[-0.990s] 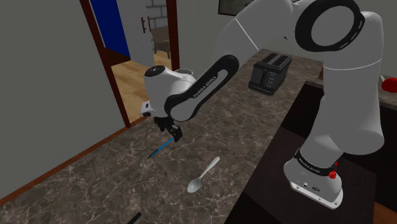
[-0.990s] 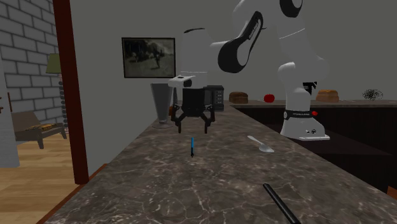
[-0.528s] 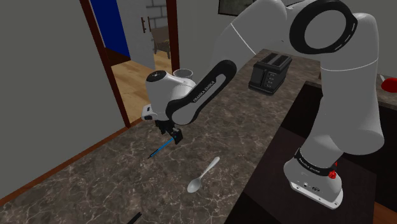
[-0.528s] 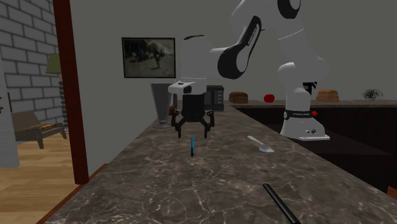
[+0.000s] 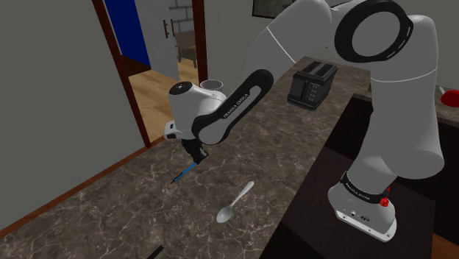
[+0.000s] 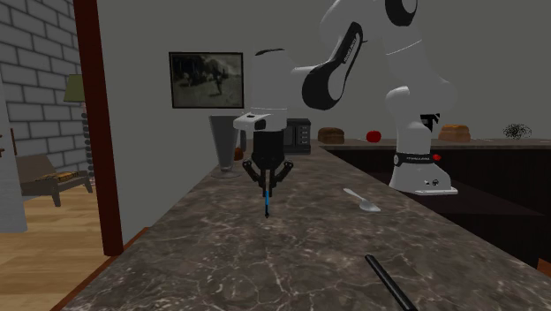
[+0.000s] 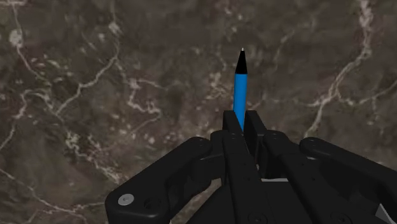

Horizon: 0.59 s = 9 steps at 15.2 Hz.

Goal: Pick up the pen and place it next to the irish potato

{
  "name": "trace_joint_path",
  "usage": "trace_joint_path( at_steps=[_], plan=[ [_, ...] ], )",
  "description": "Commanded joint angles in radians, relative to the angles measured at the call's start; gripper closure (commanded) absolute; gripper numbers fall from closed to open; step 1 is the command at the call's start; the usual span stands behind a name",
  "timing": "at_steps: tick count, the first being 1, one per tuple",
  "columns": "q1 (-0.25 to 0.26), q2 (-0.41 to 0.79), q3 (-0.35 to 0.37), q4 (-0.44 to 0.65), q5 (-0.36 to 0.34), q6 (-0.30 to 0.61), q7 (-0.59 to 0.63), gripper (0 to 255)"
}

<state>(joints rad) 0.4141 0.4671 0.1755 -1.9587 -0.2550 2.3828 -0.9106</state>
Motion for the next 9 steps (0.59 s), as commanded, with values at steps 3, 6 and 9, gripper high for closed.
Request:
trace_joint_path(
  at_steps=[3, 6, 9],
  plan=[
    [0.0, 0.0, 0.0, 0.0, 0.0, 0.0, 0.0, 255],
    [-0.001, -0.01, 0.002, 0.0, 0.004, -0.01, -0.003, 255],
    [-0.005, -0.038, 0.008, 0.003, 0.014, -0.04, -0.012, 255]
  ],
)
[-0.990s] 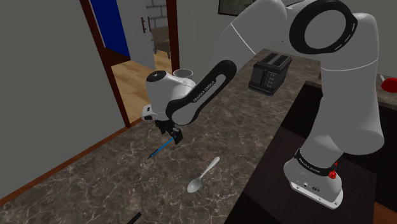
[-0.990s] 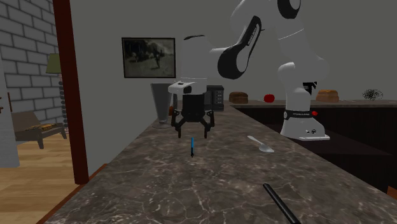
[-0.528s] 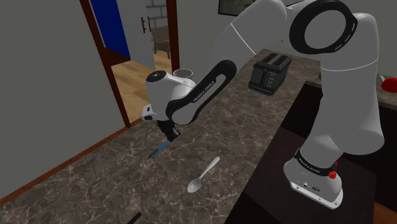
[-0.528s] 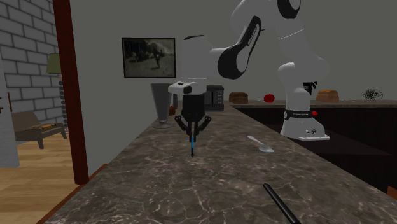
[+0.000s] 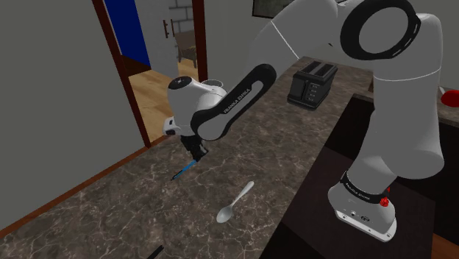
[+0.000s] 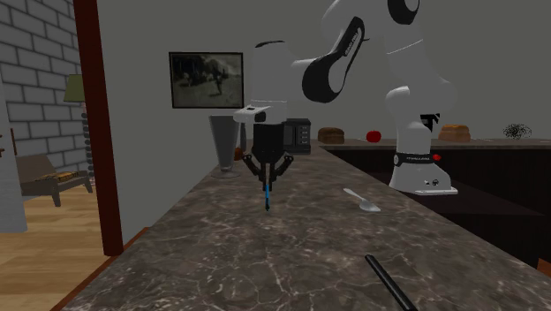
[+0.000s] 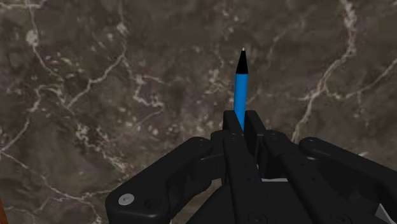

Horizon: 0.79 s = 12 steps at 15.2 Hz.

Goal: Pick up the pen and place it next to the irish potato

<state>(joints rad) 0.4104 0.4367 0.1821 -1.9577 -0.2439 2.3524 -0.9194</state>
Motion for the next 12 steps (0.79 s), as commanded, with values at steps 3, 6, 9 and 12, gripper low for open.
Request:
trace_joint_path(
  at_steps=[3, 6, 9, 12],
  plan=[
    [-0.005, -0.034, 0.007, 0.006, 0.013, -0.04, -0.013, 255],
    [-0.008, -0.06, 0.012, 0.013, 0.024, -0.071, -0.021, 255],
    [-0.011, -0.084, 0.016, 0.021, 0.033, -0.103, -0.03, 255],
    [-0.013, -0.107, 0.02, 0.032, 0.043, -0.135, -0.038, 255]
  ],
)
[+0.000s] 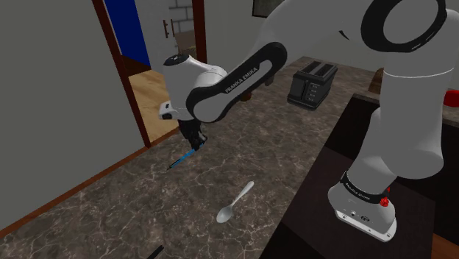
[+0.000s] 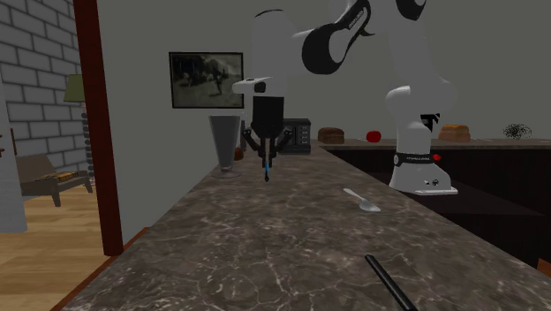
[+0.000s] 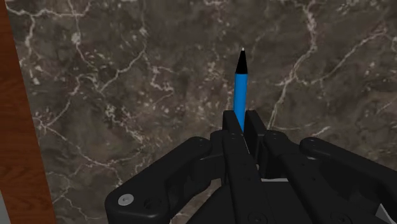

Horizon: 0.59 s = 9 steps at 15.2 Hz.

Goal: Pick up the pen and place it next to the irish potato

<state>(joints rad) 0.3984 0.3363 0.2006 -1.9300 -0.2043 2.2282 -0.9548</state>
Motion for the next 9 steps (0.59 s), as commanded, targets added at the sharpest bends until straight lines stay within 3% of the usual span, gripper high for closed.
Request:
trace_joint_path(
  at_steps=[1, 9],
  plan=[
    [-0.001, -0.014, 0.002, 0.008, 0.006, -0.022, -0.006, 255],
    [-0.005, -0.067, 0.01, 0.048, 0.028, -0.113, -0.026, 255]
  ],
)
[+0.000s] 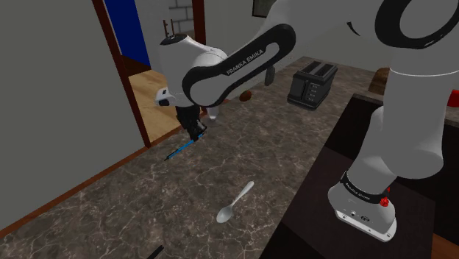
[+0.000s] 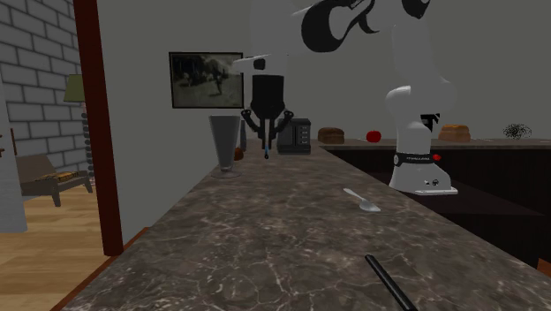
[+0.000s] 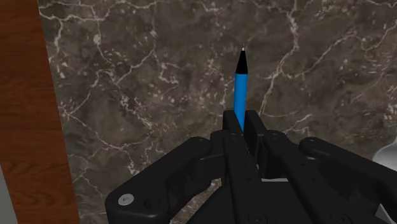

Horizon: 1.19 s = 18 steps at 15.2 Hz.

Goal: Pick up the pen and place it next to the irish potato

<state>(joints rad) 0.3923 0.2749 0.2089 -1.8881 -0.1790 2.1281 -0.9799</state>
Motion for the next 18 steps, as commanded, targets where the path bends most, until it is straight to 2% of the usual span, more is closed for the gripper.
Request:
trace_joint_path(
  at_steps=[1, 9, 18],
  plan=[
    [0.0, -0.009, 0.002, 0.01, 0.004, -0.019, -0.002, 255],
    [-0.116, -0.097, -0.062, -0.112, 0.029, 0.038, -0.185, 255],
    [-0.239, -0.13, -0.147, -0.16, 0.048, 0.075, -0.4, 255]
  ],
)
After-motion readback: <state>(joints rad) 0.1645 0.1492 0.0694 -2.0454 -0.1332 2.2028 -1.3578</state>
